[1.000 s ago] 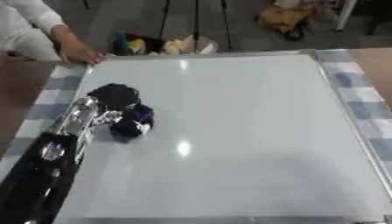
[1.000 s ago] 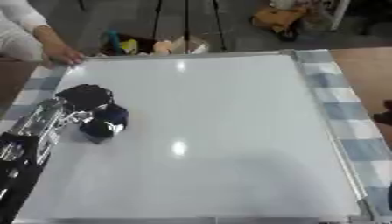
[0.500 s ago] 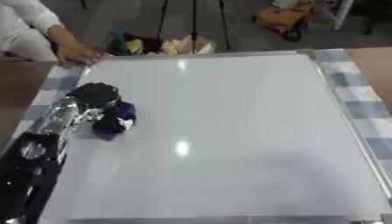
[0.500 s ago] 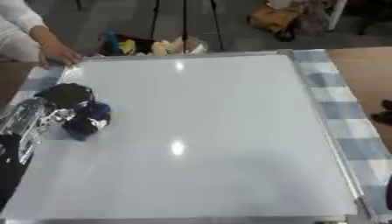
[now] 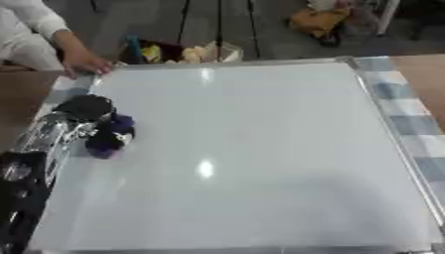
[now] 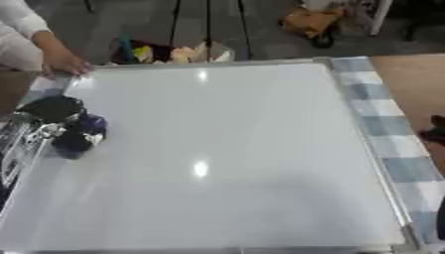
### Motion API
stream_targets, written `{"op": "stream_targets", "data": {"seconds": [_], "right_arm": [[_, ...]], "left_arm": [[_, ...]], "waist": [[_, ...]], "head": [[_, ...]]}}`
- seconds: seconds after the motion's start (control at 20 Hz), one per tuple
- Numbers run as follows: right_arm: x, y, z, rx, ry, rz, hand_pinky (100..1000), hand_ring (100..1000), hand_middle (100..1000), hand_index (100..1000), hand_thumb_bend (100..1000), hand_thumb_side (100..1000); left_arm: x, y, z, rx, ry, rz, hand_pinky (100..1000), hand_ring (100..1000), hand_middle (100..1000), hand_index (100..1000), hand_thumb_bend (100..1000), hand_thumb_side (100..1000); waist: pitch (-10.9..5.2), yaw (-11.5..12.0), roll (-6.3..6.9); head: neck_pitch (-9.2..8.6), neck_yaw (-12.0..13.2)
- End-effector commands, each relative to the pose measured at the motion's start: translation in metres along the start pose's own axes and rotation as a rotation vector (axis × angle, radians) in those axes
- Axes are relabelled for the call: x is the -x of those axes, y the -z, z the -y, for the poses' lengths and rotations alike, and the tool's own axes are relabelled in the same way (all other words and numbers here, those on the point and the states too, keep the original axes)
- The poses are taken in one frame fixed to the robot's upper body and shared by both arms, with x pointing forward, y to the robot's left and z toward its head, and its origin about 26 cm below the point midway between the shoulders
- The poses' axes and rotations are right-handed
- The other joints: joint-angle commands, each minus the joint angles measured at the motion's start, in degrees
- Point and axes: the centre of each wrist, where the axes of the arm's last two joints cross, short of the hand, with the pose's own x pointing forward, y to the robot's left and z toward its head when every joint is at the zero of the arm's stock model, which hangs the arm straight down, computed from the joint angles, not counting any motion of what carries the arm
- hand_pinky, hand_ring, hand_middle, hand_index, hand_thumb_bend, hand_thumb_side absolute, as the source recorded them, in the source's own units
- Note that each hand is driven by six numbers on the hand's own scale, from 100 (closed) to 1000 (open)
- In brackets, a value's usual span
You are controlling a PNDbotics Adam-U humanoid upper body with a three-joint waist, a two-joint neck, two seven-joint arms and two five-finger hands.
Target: Wipe the whiteboard clean with a brush.
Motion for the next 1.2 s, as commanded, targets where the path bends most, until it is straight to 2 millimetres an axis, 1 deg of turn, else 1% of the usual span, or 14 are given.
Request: {"op": "stream_targets", "data": {"seconds": [0.05, 0.35, 0.65, 0.95, 1.2], "right_arm": [[-0.004, 0.006, 0.001, -0.006, -0.001, 0.030, 644, 752, 575, 800, 100, 768], [-0.004, 0.006, 0.001, -0.007, 0.000, 0.028, 644, 752, 574, 800, 100, 767], [-0.004, 0.006, 0.000, -0.009, 0.003, 0.027, 644, 752, 574, 800, 100, 768], [-0.004, 0.006, 0.000, -0.011, 0.006, 0.027, 644, 752, 574, 800, 100, 767], [-0.004, 0.006, 0.000, -0.012, 0.007, 0.028, 645, 752, 574, 800, 100, 768]], "left_arm": [[0.020, -0.004, 0.031, 0.097, -0.013, -0.060, 292, 444, 273, 361, 100, 770], [0.024, -0.005, 0.034, 0.096, -0.043, -0.087, 285, 439, 267, 359, 100, 772], [0.025, -0.005, 0.032, 0.082, -0.061, -0.112, 278, 436, 263, 358, 100, 768], [0.021, -0.003, 0.032, 0.075, -0.055, -0.110, 280, 437, 264, 359, 100, 771], [0.014, 0.000, 0.029, 0.080, -0.046, -0.081, 280, 436, 262, 358, 100, 764]], "waist": [[-0.33, 0.1, -0.54], [-0.28, -0.1, -0.60], [-0.31, -0.1, -0.65], [-0.27, -0.1, -0.70], [-0.29, -0.2, -0.73]], "head": [[-0.50, -0.2], [-0.55, -0.1], [-0.66, -0.1], [-0.69, -0.1], [-0.67, 0.1]]}}
